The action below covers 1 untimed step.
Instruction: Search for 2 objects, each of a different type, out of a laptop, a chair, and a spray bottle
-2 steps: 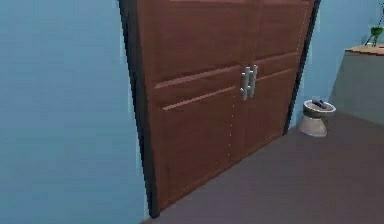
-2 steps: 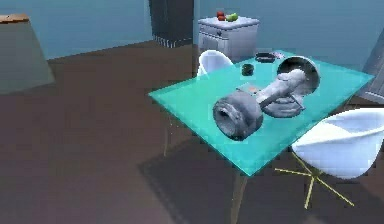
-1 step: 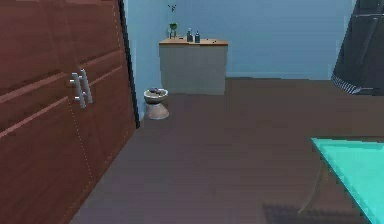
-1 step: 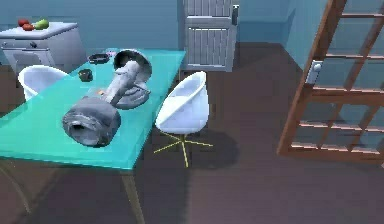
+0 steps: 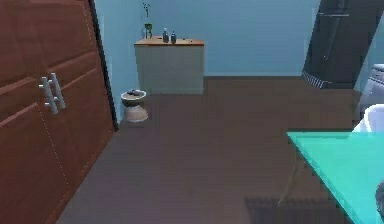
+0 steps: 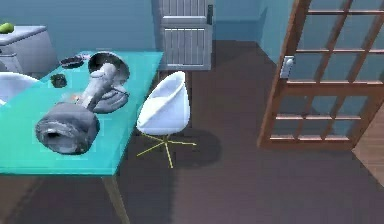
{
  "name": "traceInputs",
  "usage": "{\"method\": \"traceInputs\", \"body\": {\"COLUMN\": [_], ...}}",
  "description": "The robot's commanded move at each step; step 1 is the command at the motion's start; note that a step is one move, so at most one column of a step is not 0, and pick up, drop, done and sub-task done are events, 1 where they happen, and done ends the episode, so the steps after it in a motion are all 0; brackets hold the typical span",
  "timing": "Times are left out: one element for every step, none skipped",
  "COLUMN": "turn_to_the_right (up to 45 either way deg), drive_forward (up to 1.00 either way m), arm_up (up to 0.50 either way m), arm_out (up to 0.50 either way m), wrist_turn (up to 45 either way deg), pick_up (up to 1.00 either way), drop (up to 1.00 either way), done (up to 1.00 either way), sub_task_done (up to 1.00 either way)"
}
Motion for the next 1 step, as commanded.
{"method": "traceInputs", "body": {"turn_to_the_right": [0.0], "drive_forward": [1.0], "arm_up": [0.0], "arm_out": [0.0], "wrist_turn": [0.0], "pick_up": [0.0], "drop": [0.0], "done": [0.0], "sub_task_done": [0.0]}}
